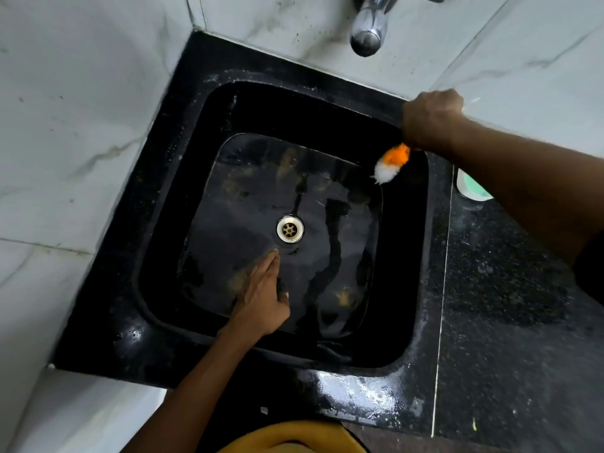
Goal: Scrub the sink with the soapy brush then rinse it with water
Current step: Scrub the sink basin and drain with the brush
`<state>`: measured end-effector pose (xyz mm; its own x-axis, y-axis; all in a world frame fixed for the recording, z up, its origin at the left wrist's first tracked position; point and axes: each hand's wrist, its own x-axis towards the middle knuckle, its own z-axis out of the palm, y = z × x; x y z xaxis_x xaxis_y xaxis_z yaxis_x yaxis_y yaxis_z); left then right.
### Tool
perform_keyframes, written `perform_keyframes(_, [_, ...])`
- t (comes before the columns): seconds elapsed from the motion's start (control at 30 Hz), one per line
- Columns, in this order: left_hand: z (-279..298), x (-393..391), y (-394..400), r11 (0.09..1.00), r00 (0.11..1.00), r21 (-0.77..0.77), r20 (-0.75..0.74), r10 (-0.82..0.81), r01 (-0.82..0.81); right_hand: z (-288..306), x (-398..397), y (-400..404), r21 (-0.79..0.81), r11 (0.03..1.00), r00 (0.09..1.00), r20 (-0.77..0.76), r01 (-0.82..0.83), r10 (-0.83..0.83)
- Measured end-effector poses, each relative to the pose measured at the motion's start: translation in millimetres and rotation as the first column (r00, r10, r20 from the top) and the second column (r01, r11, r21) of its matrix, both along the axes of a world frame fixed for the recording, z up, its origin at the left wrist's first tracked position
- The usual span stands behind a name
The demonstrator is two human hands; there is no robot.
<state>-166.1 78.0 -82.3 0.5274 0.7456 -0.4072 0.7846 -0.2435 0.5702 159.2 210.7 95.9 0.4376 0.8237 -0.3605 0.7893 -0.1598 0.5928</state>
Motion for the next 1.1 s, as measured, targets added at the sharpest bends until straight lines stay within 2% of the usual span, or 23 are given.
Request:
perform_keyframes(0.07, [0,0,0,1.0,1.0,-0.01,-0.002,0.0,0.0,3,8,-7,0.036,0.986,0.986,0.035,-0.164,0.163])
perform_keyframes(0.13, [-1,1,0,1.0,1.0,-0.023,-0.005,0.004,-0.004,-1,15,-25,-0.004,0.975,0.975,0.041,-0.22,0.22])
perform_keyframes(0.23, [-2,1,0,0.999,1.0,-0.04,-0.009,0.008,-0.008,-9,17,-45,-0.177,0.976,0.992,0.006,-0.125,0.129])
perform_keyframes(0.37, [-2,1,0,0.999,1.0,-0.049,-0.018,0.003,-0.004,2,10,-36,-0.076,0.99,0.989,0.07,-0.122,0.128])
perform_keyframes(0.4, [-2,0,0,0.999,1.0,-0.054,-0.019,0.005,-0.006,3,6,-37,-0.103,0.989,0.991,0.072,-0.107,0.115])
perform_keyframes(0.47, [-3,-1,0,0.998,1.0,-0.063,-0.014,0.014,-0.015,1,-3,-42,-0.282,0.959,0.999,0.013,-0.041,0.047])
perform_keyframes(0.53, [-4,0,0,0.998,1.0,-0.064,-0.01,0.018,-0.019,-1,-8,-47,-0.458,0.886,0.997,0.003,0.068,-0.074])
perform_keyframes(0.6, [-5,0,1,0.998,1.0,-0.063,-0.009,0.01,-0.011,3,-6,-44,-0.39,0.92,0.999,-0.003,0.03,-0.034])
perform_keyframes(0.67, [-5,0,1,0.998,1.0,-0.064,-0.011,0.008,-0.008,5,-2,-49,-0.22,0.971,0.995,0.026,-0.09,0.099])
perform_keyframes(0.7, [-4,0,1,0.998,1.0,-0.069,-0.008,0.01,-0.011,4,-4,-55,-0.209,0.969,0.989,0.031,-0.134,0.144])
perform_keyframes(0.77, [-3,0,2,0.997,1.0,-0.079,-0.002,0.013,-0.013,-4,-11,-68,-0.418,0.898,0.99,-0.054,-0.139,0.128])
perform_keyframes(0.83, [-3,0,1,0.997,1.0,-0.071,-0.005,0.009,-0.009,-10,-18,-77,-0.665,0.747,0.994,-0.083,-0.003,-0.07])
perform_keyframes(0.87, [-3,0,1,0.998,1.0,-0.07,-0.007,0.005,-0.006,-8,-21,-78,-0.669,0.743,0.991,-0.089,0.018,-0.104])
perform_keyframes(0.9, [-3,0,1,0.997,1.0,-0.074,-0.007,0.003,-0.003,-7,-18,-77,-0.579,0.815,0.99,-0.112,0.009,-0.09])
perform_keyframes(0.97, [-2,0,1,0.997,1.0,-0.081,-0.008,0.006,-0.007,1,-12,-84,-0.33,0.939,0.995,-0.07,-0.094,0.075])
perform_keyframes(1.0, [-1,0,1,0.997,1.0,-0.08,-0.01,0.006,-0.007,2,-15,-90,-0.293,0.943,0.987,-0.029,-0.16,0.159])
perform_keyframes(1.03, [0,0,1,0.997,1.0,-0.082,-0.014,0.006,-0.007,0,-22,-98,-0.333,0.92,0.978,-0.041,-0.208,0.206])
perform_keyframes(1.1, [1,0,0,0.996,1.0,-0.091,-0.017,0.01,-0.011,-3,-41,-113,-0.517,0.822,0.971,-0.142,-0.239,0.193])
